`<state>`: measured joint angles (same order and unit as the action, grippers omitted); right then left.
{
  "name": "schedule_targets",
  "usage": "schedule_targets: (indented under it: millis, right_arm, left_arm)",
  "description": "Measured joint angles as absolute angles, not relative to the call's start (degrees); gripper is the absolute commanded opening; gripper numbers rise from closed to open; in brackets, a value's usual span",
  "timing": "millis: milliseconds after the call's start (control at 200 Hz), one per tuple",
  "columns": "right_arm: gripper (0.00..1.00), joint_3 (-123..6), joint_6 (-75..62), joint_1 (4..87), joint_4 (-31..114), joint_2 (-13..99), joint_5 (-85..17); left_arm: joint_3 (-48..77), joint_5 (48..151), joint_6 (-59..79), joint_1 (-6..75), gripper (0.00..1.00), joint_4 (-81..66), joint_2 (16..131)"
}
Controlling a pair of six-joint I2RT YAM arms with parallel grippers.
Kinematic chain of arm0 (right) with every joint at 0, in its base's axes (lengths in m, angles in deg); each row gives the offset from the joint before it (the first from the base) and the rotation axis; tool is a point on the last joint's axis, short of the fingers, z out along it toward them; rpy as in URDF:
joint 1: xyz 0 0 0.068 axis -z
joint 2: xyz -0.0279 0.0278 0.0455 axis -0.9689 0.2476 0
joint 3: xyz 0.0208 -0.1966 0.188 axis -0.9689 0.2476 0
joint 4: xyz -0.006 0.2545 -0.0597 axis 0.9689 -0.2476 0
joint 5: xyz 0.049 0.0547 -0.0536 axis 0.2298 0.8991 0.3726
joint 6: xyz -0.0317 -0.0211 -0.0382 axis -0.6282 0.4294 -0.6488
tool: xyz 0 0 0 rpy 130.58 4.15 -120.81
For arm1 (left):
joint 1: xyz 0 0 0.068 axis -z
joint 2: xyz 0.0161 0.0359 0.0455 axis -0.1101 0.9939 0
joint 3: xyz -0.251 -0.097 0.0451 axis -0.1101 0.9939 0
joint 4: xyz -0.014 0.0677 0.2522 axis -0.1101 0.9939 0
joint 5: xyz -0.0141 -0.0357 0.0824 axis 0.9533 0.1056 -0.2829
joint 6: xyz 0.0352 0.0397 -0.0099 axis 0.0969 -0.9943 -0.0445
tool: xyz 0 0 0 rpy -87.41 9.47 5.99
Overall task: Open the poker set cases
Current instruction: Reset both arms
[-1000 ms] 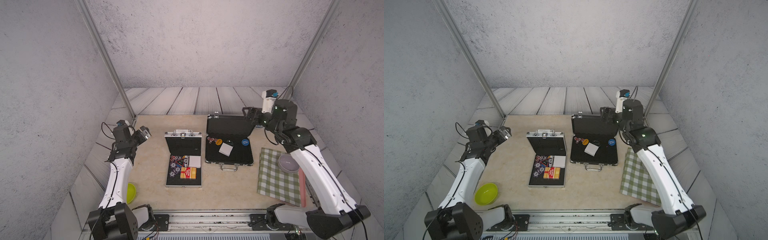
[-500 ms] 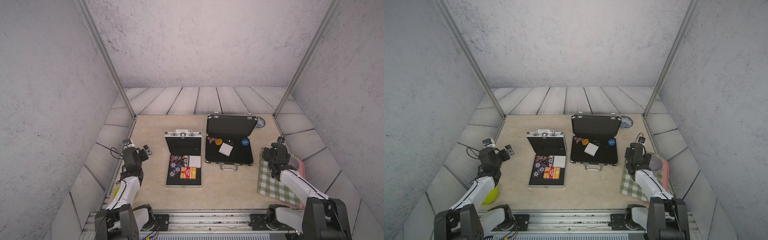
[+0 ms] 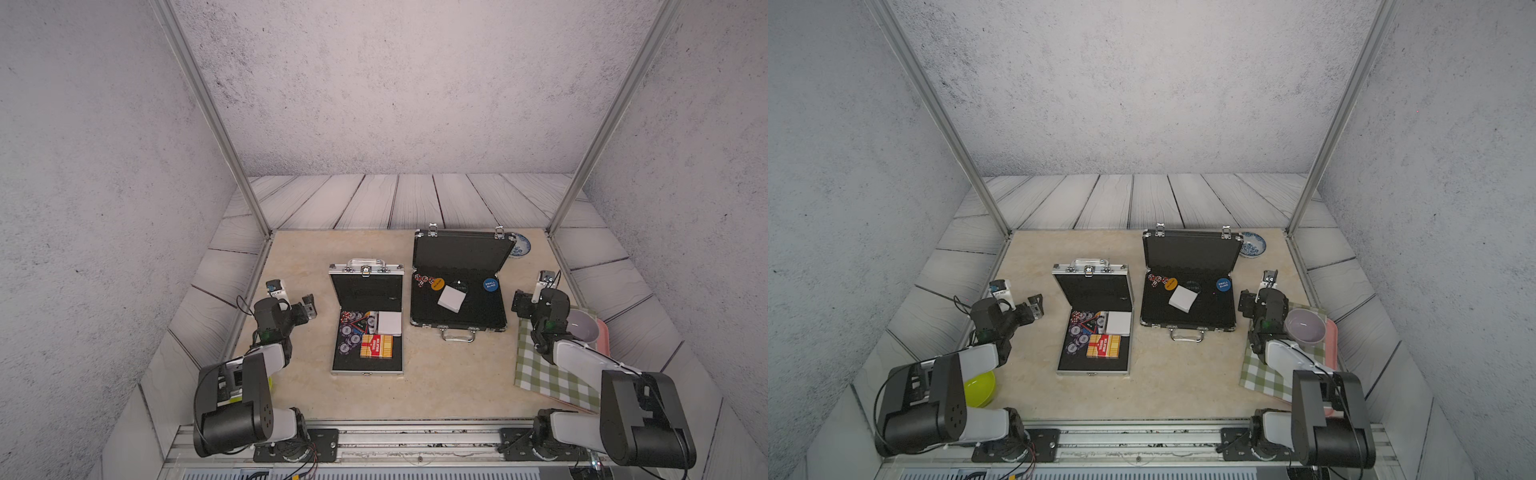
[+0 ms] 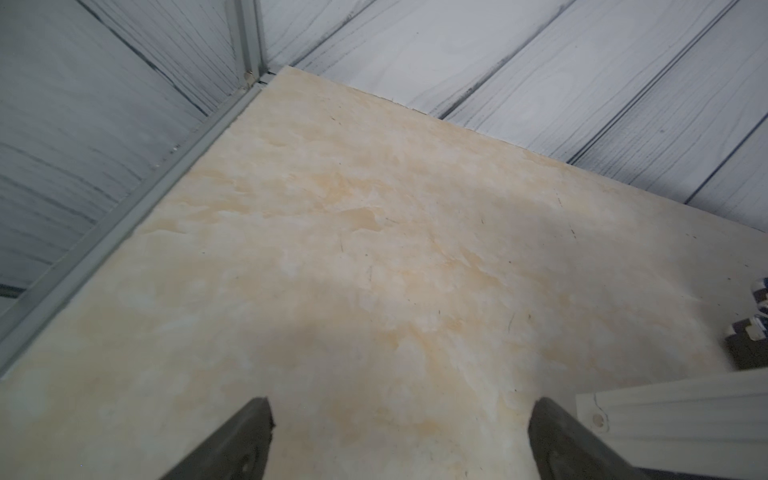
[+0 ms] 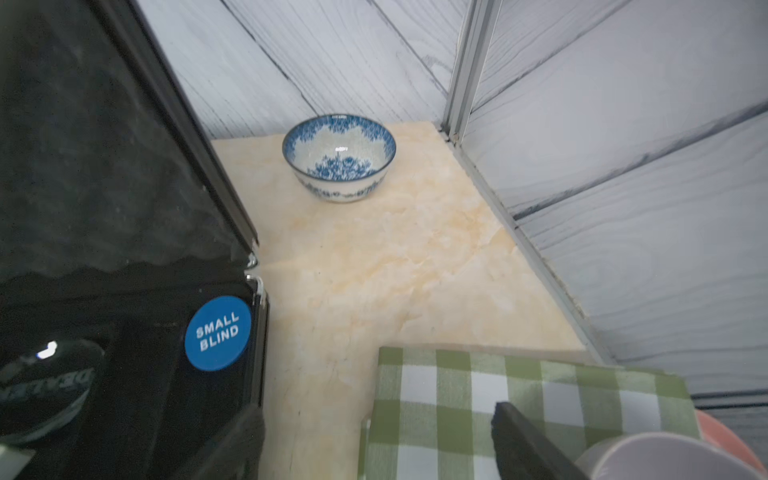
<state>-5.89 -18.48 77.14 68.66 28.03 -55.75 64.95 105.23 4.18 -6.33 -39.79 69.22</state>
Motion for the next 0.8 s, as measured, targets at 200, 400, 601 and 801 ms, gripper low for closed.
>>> schedule_targets:
  millis: [200, 400, 601, 801]
  right_arm:
    - [0.89, -4.0, -19.4, 77.7, 75.1, 30.3, -49.3]
    - [0.90, -0.5, -19.4, 77.7, 90.1, 38.4, -46.2]
    - [0.99, -2.1, -17.6, 77.1, 89.0, 41.1, -51.7]
    - [0.99, -5.1, -17.3, 76.0, 87.9, 41.1, -54.7]
  left_arm:
    - [63.8, 110.2, 0.4, -5.6, 0.97, -41.5, 69.0]
    - [63.9, 111.7, -1.6, -5.6, 1.00, -49.9, 73.6]
    - [63.6, 111.5, -2.2, -5.2, 1.00, -50.1, 75.8]
    - [60.9, 110.1, -3.6, -3.7, 1.00, -46.5, 75.8]
